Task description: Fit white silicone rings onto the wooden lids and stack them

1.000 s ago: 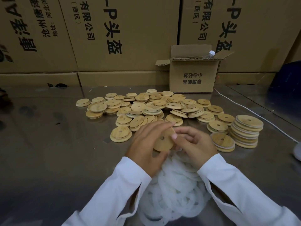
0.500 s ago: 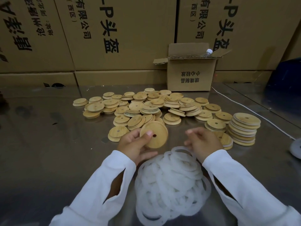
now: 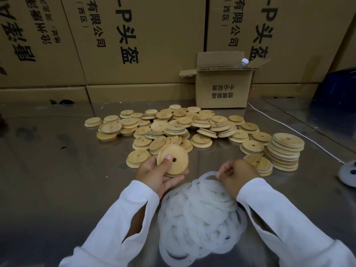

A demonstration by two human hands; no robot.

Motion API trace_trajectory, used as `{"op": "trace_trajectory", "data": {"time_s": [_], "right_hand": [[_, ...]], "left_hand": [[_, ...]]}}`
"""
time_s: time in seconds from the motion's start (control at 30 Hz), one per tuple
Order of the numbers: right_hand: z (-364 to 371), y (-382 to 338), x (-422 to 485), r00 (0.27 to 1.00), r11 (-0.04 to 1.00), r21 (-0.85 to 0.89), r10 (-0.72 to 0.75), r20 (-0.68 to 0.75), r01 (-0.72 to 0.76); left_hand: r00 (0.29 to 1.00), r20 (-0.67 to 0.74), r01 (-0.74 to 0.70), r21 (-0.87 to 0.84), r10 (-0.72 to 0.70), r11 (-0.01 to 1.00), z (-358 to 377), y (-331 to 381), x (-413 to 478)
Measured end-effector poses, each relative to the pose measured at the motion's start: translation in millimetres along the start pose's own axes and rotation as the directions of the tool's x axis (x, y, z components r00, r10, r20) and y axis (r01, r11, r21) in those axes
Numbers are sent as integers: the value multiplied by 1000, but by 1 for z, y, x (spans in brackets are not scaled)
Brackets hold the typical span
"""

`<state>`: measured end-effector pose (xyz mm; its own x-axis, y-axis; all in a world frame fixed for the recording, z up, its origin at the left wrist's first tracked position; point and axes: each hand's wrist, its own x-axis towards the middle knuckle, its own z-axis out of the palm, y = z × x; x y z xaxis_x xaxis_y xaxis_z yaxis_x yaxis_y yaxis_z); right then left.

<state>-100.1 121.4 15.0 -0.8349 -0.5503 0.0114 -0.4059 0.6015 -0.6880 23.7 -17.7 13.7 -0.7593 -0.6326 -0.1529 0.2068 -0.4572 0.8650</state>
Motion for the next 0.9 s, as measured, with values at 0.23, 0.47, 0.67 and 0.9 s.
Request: {"op": "trace_trajectory", "data": {"time_s": [0.23,0.47,0.67,0.9], "right_hand": [[-15,-24,-23,913,680,728,-349,212,91],[11,-35,-32,969,620,771,-247,14,147],[21,-36,-33,948,685,657,-197,-249,315],[18,-37,-34,905,675,629,-140,-402,385]], "left_hand": [[996,37,-83,30,82,996,1,0,-2],[979,202,-23,67,9,997,8,-4,-7],[978,188,77,50,-85,996,8,-6,-4],[939,341,-133,234,46,963,5,-14,-9]]}}
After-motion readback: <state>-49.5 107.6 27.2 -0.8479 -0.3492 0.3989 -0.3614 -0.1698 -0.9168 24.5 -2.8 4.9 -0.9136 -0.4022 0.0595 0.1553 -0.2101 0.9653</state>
